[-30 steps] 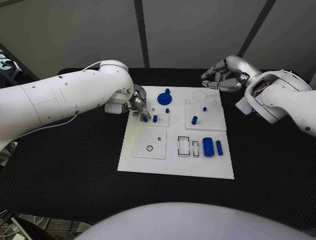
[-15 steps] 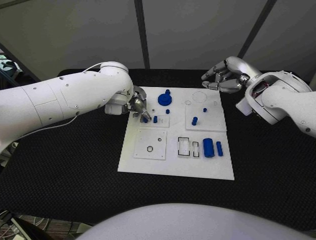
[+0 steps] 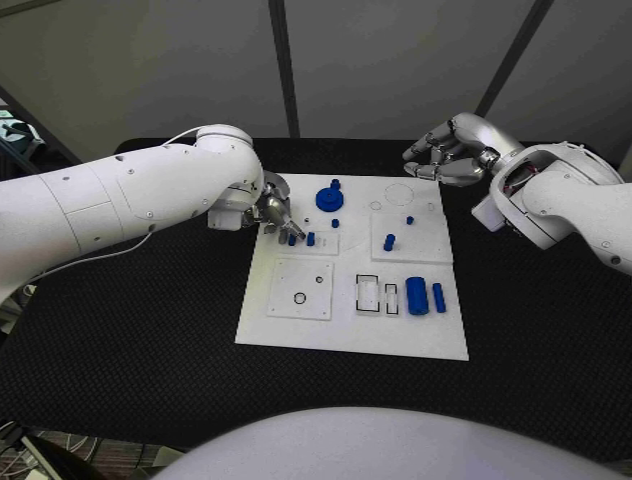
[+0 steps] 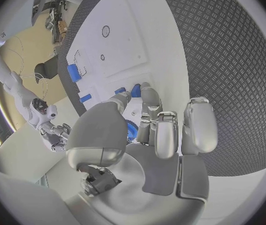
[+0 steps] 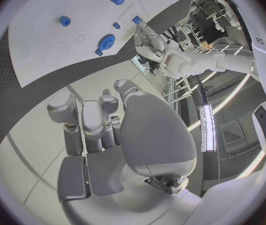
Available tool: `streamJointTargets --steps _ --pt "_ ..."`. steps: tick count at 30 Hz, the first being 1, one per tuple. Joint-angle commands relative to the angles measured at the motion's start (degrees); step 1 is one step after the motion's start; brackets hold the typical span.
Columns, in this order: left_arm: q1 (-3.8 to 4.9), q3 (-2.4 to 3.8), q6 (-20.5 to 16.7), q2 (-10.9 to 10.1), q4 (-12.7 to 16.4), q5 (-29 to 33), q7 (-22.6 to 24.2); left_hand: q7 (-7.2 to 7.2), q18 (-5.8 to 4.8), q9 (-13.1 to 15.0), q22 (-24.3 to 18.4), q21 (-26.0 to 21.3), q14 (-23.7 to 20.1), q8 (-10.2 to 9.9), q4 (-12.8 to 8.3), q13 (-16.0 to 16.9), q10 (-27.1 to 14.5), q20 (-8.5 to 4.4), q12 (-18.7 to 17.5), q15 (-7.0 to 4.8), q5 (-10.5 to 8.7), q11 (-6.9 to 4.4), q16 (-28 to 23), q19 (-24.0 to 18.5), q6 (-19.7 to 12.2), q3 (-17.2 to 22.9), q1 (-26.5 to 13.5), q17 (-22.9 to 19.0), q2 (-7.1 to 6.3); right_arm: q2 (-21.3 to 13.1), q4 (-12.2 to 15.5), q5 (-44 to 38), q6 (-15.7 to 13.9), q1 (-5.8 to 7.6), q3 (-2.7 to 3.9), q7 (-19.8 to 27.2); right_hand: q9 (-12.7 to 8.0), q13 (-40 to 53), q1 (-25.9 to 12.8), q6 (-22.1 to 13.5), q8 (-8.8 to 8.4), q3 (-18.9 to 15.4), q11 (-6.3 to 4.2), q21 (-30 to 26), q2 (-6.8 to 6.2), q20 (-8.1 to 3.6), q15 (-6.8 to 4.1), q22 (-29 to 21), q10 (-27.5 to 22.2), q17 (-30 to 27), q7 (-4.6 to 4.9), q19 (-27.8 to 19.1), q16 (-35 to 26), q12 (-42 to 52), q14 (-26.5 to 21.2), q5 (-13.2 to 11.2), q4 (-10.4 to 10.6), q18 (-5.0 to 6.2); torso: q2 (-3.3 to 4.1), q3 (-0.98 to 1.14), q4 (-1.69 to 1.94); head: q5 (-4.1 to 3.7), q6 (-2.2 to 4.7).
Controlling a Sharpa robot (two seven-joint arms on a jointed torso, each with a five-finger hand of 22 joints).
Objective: Assemble the parts on the task board
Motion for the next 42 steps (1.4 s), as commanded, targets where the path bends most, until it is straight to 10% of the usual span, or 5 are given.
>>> streamJointTargets --steps 1,26,33,38,42 --pt "-0.03 0.01 -2.68 -0.33 0.27 -0.09 0.00 0.08 -0.78 0.15 5.62 0.29 5.54 -0.40 0.34 0.17 0.46 0.00 0.36 -0.32 -0.68 -0.12 0.29 0.47 0.35 -1.04 -0.34 14.00 -0.11 0.07 -0.04 0.01 -0.58 0.09 0.04 0.23 -0.05 -0.08 -0.43 0.21 -0.32 0.33 -0.09 -0.33 -0.19 0.06 -0.06 -0.11 -0.18 -0.08 -0.01 0.20 -0.35 -0.02 1.07 0.31 -0.02 1.10 0.02 0.00 0.02 -0.06 -0.08" --pt "-0.15 0.23 -16.30 -2.93 0.79 10.43 2.89 1.60 0.69 0.76 1.51 -7.66 3.88 -2.57 3.02 -7.21 -4.66 0.77 -5.41 0.70 -3.99 1.20 -3.44 -2.48 -3.19 -7.22 3.74 8.94 0.53 0.70 -1.10 -0.13 -0.53 0.08 0.04 0.40 -0.05 -0.17 -0.44 0.20 -0.33 0.35 -0.09 -0.45 -0.20 0.06 -0.06 -0.26 -0.24 -0.15 0.00 0.10 -0.41 -0.12 1.06 0.31 -0.01 1.13 -0.02 0.06 -0.03 0.06 0.34" --pt "-0.17 0.21 -26.20 -4.98 3.67 12.64 11.85 7.06 5.08 -2.84 -18.73 -44.05 -20.01 -7.36 0.95 -11.60 -20.43 4.56 -13.05 5.62 -3.83 6.61 -38.45 -21.60 -13.24 -7.99 13.57 -27.74 0.63 0.48 -1.06 -0.23 -0.53 0.08 0.04 0.36 -0.06 -0.21 -0.48 0.16 -0.35 0.40 -0.06 -0.54 -0.23 0.06 -0.05 -0.37 -0.30 -0.16 0.02 0.03 -0.45 -0.17 1.05 0.32 0.03 1.15 -0.04 0.05 0.02 -0.47 0.89" --pt "-0.80 0.17 -35.03 -6.27 6.74 10.69 22.31 8.31 5.88 -7.94 -26.79 -53.33 -24.43 -9.07 -2.63 -17.66 -24.57 6.97 -18.81 7.14 -3.81 7.79 -48.99 -24.70 -14.27 -5.58 24.12 -35.79 0.12 0.36 -1.01 -0.24 -0.59 0.08 0.04 0.42 -0.06 -0.29 -0.48 0.16 -0.35 0.42 -0.06 -0.61 -0.23 0.06 -0.05 -0.46 -0.36 -0.28 0.02 -0.03 -0.55 -0.26 1.02 0.33 0.03 1.17 -0.03 0.03 0.10 -1.06 1.38" --pt "-1.81 0.15 -39.61 -6.65 8.63 4.99 27.55 7.29 5.99 -11.78 -28.03 -53.48 -21.52 -9.70 -5.30 -21.07 -21.45 5.71 -20.30 5.90 -3.44 7.36 -50.47 -21.86 -11.44 -1.48 29.58 -38.55 -0.55 0.37 -0.89 -0.24 -0.51 0.08 0.03 0.51 -0.06 -0.29 -0.48 0.16 -0.35 0.42 -0.06 -0.61 -0.23 0.06 -0.05 -0.46 -0.36 -0.28 0.02 -0.03 -0.55 -0.26 1.02 0.33 0.03 1.17 0.02 0.00 -0.01 -1.41 2.03"
